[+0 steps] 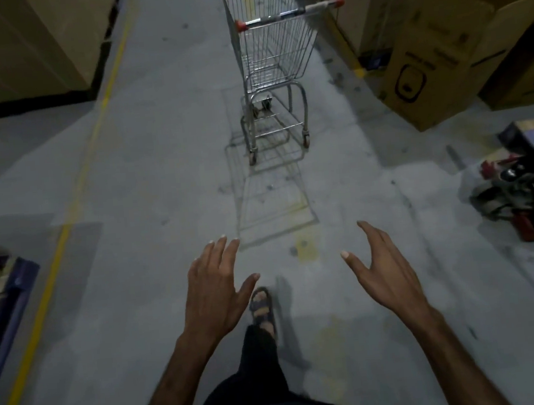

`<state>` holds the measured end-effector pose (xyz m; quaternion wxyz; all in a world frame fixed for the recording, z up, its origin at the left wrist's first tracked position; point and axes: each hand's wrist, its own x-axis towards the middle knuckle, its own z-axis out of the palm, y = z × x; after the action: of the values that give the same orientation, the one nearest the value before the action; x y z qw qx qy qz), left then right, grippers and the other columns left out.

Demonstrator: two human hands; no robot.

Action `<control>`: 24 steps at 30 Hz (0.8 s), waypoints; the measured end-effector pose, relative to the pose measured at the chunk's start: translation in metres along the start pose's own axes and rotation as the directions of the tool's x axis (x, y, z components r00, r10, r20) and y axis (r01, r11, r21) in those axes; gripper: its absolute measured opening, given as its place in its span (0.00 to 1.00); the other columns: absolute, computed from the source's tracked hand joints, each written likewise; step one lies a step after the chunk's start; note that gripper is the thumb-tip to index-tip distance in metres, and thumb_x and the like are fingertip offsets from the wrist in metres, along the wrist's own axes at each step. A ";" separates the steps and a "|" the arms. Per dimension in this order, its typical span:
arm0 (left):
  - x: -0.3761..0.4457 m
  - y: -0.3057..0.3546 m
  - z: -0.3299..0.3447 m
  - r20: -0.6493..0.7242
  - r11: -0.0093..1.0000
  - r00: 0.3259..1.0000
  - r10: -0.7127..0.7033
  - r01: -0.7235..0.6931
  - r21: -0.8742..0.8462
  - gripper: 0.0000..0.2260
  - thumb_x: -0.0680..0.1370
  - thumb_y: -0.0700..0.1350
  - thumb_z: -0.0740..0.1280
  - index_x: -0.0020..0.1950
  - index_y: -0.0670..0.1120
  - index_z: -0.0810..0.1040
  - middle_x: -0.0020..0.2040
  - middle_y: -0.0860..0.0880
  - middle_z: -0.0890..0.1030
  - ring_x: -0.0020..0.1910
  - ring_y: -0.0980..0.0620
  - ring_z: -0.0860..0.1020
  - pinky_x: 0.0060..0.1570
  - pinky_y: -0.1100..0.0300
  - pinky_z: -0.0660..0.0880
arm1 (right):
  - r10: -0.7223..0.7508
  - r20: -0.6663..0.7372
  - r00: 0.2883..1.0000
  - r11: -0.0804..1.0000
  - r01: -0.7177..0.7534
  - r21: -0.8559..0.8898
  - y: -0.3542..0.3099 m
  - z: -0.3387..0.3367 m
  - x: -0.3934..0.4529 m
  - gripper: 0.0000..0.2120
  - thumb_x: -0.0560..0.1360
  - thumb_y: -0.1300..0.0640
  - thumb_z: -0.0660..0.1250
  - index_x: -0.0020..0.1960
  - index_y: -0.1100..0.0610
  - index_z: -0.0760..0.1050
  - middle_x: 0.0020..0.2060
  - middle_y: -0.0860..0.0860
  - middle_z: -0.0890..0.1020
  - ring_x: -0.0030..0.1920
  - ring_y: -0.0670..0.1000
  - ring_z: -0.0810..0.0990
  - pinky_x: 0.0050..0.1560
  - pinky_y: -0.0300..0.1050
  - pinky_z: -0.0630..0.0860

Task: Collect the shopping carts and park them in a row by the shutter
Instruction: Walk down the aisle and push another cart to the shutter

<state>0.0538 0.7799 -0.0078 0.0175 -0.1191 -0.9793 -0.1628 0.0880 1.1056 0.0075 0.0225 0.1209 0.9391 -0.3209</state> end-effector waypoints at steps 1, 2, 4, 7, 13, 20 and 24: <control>0.026 -0.003 0.008 0.012 1.000 1.000 0.009 -0.009 -0.009 0.36 0.81 0.68 0.58 0.80 0.46 0.70 0.80 0.42 0.71 0.78 0.39 0.69 0.72 0.39 0.70 | 0.003 0.001 1.000 1.000 -0.003 -0.006 -0.001 0.001 0.022 0.34 0.83 0.39 0.63 0.84 0.49 0.58 0.81 0.50 0.65 0.79 0.54 0.67 0.75 0.53 0.68; 0.054 -0.006 0.015 0.026 1.000 1.000 0.012 -0.012 -0.020 0.36 0.80 0.68 0.58 0.80 0.46 0.70 0.80 0.42 0.71 0.78 0.39 0.69 0.72 0.39 0.70 | 0.008 0.005 1.000 1.000 -0.008 -0.014 -0.002 0.001 0.044 0.34 0.83 0.39 0.64 0.84 0.49 0.58 0.81 0.50 0.65 0.79 0.53 0.66 0.75 0.53 0.68; 0.113 -0.010 0.026 0.045 0.999 0.999 0.017 -0.016 -0.039 0.36 0.80 0.68 0.58 0.80 0.46 0.71 0.79 0.42 0.72 0.78 0.38 0.70 0.72 0.38 0.71 | 0.015 0.006 1.000 0.999 -0.015 -0.038 -0.006 0.000 0.092 0.34 0.83 0.39 0.64 0.84 0.49 0.58 0.81 0.49 0.65 0.79 0.53 0.66 0.75 0.52 0.67; 0.207 -0.010 0.029 0.070 0.997 0.997 0.039 -0.035 -0.066 0.36 0.80 0.68 0.57 0.81 0.47 0.70 0.80 0.42 0.72 0.78 0.38 0.70 0.73 0.37 0.70 | 0.053 0.014 0.999 0.997 -0.052 -0.051 -0.020 -0.014 0.169 0.35 0.83 0.38 0.63 0.84 0.49 0.57 0.81 0.49 0.65 0.80 0.53 0.66 0.76 0.53 0.67; 0.372 -0.001 0.019 0.043 0.983 0.982 0.182 -0.182 -0.015 0.35 0.80 0.67 0.59 0.79 0.46 0.71 0.78 0.42 0.73 0.77 0.38 0.71 0.72 0.38 0.71 | 0.066 -0.072 0.995 0.997 -0.068 -0.022 -0.050 -0.040 0.296 0.35 0.83 0.39 0.63 0.84 0.50 0.57 0.81 0.49 0.65 0.79 0.52 0.65 0.76 0.53 0.66; 0.545 0.002 0.026 0.006 0.968 0.969 0.248 -0.248 0.028 0.34 0.80 0.65 0.61 0.79 0.44 0.72 0.77 0.40 0.74 0.76 0.37 0.72 0.71 0.37 0.72 | 0.095 -0.107 0.990 0.995 -0.093 0.023 -0.050 -0.063 0.463 0.34 0.83 0.39 0.64 0.84 0.49 0.58 0.81 0.49 0.66 0.79 0.53 0.65 0.75 0.53 0.66; 0.635 0.004 0.039 0.052 0.978 0.980 0.192 -0.195 0.077 0.35 0.81 0.66 0.61 0.81 0.45 0.69 0.79 0.41 0.72 0.78 0.38 0.70 0.73 0.39 0.70 | 0.028 -0.085 0.996 0.999 -0.026 0.020 -0.042 -0.076 0.573 0.35 0.83 0.39 0.65 0.84 0.49 0.58 0.81 0.50 0.66 0.79 0.53 0.65 0.75 0.53 0.66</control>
<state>-0.5620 0.9411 0.0027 0.0163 -0.2167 -0.9690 -0.1172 -0.4751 1.2420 0.0242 -0.0144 0.1474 0.9345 -0.3237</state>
